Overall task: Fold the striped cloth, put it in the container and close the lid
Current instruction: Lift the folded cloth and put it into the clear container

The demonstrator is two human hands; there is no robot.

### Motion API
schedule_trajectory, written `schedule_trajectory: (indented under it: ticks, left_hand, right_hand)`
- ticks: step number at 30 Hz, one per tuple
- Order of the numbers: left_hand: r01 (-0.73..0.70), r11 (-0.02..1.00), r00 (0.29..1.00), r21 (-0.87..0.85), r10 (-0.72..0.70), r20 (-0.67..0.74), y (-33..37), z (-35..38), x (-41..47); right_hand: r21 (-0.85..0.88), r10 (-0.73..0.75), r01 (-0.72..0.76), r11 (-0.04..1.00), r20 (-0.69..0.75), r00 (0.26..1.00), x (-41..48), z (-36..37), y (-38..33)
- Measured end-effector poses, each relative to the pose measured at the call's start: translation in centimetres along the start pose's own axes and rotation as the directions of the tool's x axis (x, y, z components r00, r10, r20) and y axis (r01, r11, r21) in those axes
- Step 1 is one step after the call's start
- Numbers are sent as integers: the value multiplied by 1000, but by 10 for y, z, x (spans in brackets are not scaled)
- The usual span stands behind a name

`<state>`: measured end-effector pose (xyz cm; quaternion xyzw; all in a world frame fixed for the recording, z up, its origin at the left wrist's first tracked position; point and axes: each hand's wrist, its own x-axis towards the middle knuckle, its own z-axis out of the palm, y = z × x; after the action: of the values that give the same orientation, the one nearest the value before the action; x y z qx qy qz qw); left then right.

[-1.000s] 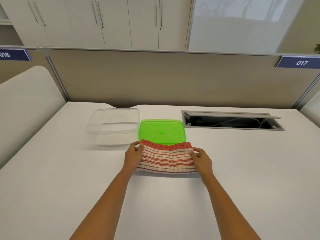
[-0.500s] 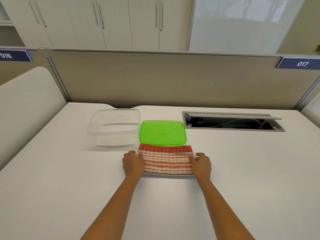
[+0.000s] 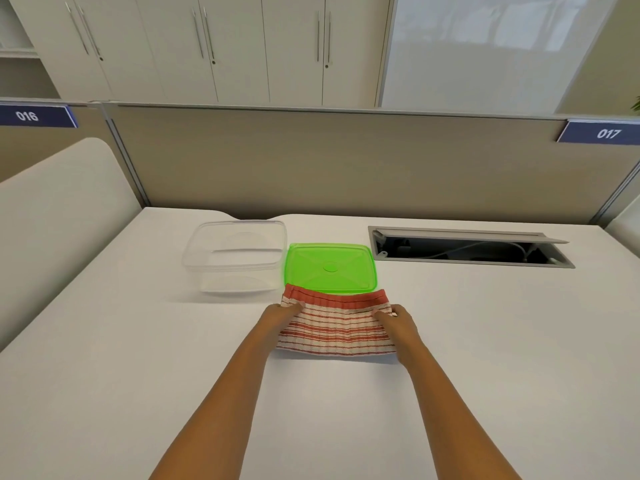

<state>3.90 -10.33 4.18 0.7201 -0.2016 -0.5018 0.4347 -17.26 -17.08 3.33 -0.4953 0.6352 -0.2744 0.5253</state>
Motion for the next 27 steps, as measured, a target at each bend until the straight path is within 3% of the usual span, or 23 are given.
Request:
schedule_trajectory:
  ticks: [8,17,22,27]
  left_hand:
    - [-7,996,995,-93,16,97,17,-14,-10]
    - [-210,967,974,-142,193,-121,63,-49,-10]
    - [-276,941,939,-197,220,-265,97,-82,-6]
    - [-344,937,898,-57,310,-313,123,-112,-1]
  right_hand:
    - [73,-28,24,997,53,998,-7,-4,-13]
    - [197,-202,216,956,-87,975,-10,20,-64]
    - [96,-358,368,925,-103,928,-10,44,-111]
    - [21,-461,463,886,-61,885,-6,76,-148]
